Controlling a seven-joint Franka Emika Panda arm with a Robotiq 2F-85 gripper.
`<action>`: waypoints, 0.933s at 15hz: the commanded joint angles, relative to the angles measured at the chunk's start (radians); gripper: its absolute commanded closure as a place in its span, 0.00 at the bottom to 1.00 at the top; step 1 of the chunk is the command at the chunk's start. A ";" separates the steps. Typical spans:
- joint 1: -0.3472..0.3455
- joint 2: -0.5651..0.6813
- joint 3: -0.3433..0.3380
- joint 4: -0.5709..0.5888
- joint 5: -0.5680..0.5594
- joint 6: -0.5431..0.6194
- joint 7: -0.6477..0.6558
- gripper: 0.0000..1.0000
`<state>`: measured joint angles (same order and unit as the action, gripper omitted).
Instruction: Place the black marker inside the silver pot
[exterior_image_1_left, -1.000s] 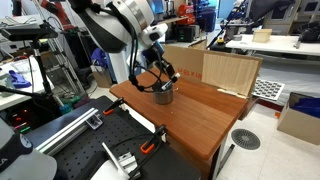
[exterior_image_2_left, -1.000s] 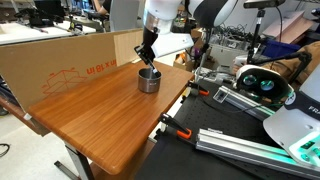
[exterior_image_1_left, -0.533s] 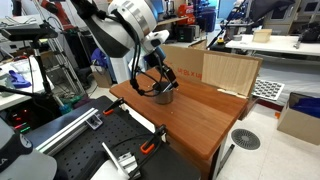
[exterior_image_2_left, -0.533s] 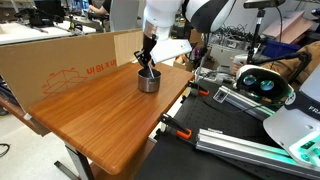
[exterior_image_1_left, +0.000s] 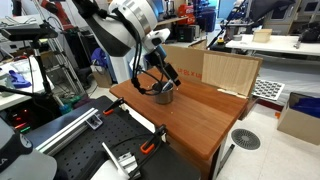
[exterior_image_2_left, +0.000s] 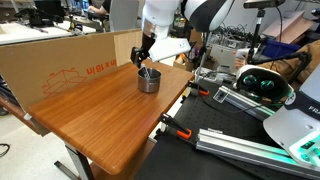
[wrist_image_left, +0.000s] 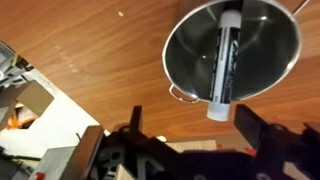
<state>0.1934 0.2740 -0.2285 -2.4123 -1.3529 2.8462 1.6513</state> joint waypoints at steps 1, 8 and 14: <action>0.006 -0.022 0.001 0.007 -0.012 0.002 0.020 0.00; 0.023 -0.180 0.047 0.000 0.005 0.001 -0.005 0.00; 0.022 -0.170 0.049 0.006 0.002 0.002 0.000 0.00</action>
